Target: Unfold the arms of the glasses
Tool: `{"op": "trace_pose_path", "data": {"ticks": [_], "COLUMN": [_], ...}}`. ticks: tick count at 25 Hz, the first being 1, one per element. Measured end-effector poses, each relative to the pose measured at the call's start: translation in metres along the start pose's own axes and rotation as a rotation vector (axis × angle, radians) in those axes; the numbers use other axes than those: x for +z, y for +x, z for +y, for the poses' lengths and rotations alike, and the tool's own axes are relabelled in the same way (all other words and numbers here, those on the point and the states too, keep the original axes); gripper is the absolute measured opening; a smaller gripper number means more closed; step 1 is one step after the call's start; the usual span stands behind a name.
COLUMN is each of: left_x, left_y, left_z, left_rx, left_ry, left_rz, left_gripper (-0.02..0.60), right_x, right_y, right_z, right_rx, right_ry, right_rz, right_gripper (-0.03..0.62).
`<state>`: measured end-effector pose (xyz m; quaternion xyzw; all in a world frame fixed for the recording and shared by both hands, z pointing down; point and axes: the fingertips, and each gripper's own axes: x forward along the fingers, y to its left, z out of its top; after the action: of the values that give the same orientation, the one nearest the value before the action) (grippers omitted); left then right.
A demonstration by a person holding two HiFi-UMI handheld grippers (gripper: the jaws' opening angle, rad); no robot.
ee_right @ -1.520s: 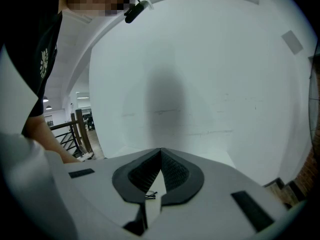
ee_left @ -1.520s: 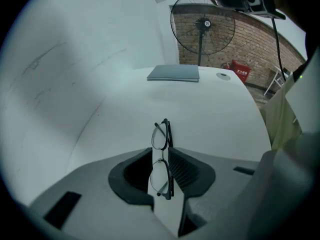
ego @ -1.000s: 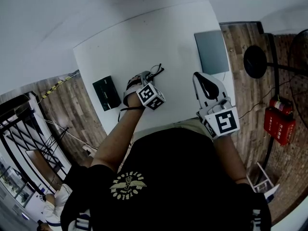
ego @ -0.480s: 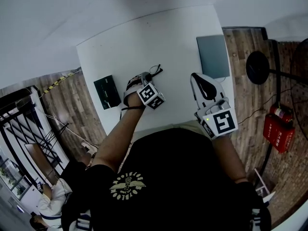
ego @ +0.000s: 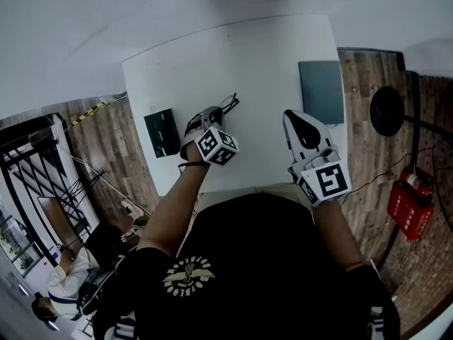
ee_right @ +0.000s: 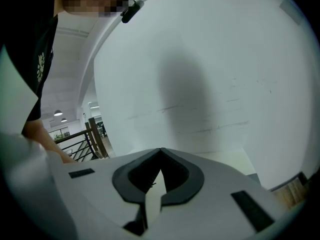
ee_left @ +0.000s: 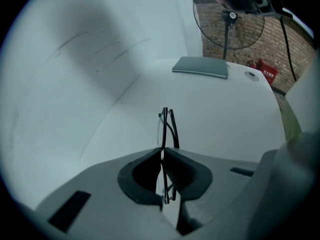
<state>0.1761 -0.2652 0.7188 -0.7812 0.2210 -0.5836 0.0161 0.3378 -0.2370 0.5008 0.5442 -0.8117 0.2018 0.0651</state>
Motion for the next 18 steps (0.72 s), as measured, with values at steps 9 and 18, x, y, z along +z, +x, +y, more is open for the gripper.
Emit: {"op": "trace_pose_path", "data": {"ticks": [9, 18], "left_x": [0.037, 0.090], "left_y": [-0.049, -0.146], "left_z": [0.045, 0.078], "left_rx": [0.000, -0.006], "left_ry": [-0.373, -0.508], "left_rz": [-0.295, -0.611], "left_gripper": [0.026, 0.026], "right_x": [0.010, 0.019], "right_y": [0.016, 0.028], "right_z": [0.001, 0.035], "right_rx": [0.059, 0.113], "right_ry": [0.006, -0.019], "right_rz": [-0.013, -0.015], "right_gripper": [0.000, 0.002]}}
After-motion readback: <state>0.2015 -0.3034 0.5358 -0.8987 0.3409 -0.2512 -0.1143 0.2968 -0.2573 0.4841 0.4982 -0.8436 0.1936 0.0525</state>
